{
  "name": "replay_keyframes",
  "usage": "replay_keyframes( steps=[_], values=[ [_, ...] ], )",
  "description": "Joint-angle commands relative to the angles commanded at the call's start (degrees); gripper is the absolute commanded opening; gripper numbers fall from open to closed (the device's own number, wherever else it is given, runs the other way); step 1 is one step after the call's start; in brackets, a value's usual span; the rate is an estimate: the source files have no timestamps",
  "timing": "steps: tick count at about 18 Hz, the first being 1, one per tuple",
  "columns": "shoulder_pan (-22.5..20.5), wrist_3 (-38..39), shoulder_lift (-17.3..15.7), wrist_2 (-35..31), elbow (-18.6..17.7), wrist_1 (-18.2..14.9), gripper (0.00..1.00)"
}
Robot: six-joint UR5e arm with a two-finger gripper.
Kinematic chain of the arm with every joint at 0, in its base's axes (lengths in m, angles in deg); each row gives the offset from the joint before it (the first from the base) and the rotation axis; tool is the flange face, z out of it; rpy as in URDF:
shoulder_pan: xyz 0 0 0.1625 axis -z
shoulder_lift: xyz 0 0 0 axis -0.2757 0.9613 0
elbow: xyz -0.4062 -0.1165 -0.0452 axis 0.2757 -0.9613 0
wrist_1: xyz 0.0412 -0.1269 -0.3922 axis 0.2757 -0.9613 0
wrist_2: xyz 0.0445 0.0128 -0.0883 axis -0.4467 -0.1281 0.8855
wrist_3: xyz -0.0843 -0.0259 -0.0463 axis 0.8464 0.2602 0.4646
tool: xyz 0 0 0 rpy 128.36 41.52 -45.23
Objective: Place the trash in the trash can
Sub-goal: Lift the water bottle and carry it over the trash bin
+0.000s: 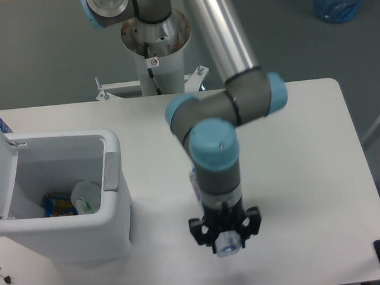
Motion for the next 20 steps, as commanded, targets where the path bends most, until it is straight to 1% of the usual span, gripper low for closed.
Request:
replay_keyframes(
  steps=[3,4,8,11,15,19,20],
  values=[
    [-2.1,4.1,-4.4,7.5,0.3,4.8,0.59],
    [-2.2,4.7,-5.5,9.0,0.7,5.6,0.59],
    [-1.3,4.8,-10.4,13.2,1.7,5.9,0.59],
    [0.0,4.8,-12.7,14.9,1.3,5.9,0.59],
    [2.7,4.8,-13.9,15.0,1.3,5.9,0.59],
    [7.4,4.7,-14.7,14.9,1.2,5.9,0.59],
    [7.9,4.8,-15.0,14.9,0.9,5.9,0.59]
  ],
)
